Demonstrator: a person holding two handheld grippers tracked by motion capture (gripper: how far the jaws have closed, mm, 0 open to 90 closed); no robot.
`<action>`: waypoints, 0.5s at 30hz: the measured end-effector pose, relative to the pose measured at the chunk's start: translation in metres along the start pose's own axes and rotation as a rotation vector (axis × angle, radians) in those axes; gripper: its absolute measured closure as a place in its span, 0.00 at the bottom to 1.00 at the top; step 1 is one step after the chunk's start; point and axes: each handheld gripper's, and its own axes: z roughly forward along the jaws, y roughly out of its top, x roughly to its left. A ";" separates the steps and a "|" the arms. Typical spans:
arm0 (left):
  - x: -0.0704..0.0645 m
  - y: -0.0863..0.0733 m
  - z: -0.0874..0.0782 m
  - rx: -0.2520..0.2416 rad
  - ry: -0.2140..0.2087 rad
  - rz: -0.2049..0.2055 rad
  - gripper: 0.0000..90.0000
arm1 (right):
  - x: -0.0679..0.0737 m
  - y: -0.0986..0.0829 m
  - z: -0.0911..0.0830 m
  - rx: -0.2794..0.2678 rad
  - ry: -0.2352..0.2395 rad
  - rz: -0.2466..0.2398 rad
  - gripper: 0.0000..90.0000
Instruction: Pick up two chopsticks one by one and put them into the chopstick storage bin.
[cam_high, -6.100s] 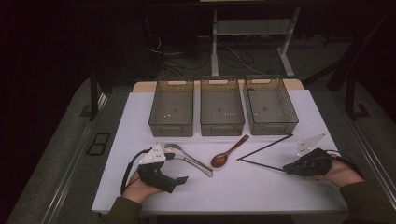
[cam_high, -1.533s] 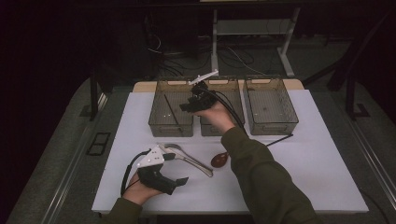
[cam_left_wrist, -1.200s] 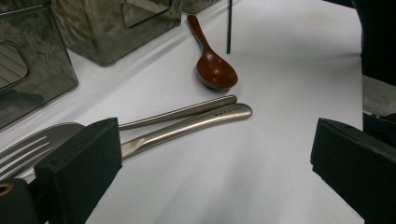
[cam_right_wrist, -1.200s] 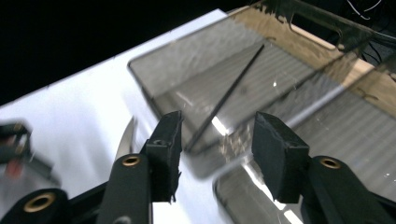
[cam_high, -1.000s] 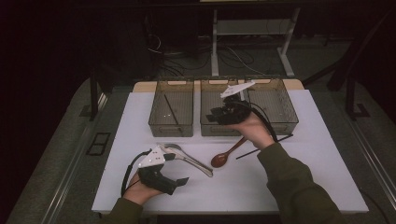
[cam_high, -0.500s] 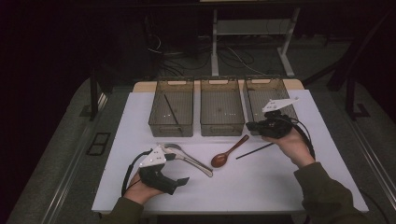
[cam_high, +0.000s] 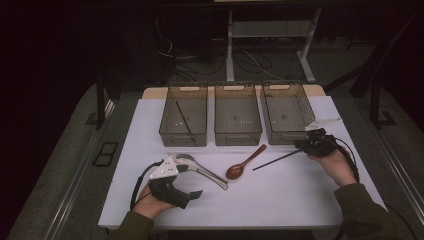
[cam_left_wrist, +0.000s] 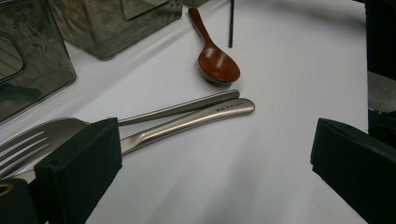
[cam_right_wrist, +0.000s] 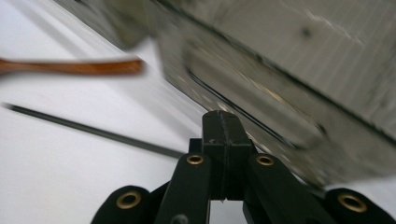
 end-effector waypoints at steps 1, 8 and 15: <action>0.000 0.000 0.000 -0.001 0.000 0.001 0.01 | -0.003 -0.003 0.002 0.006 -0.012 0.006 0.99; 0.001 -0.001 -0.002 -0.008 0.009 -0.007 0.01 | -0.015 -0.014 0.012 0.032 -0.045 0.034 0.99; 0.002 -0.001 -0.002 -0.007 0.009 -0.008 0.01 | -0.020 -0.018 0.018 0.030 -0.066 0.047 0.99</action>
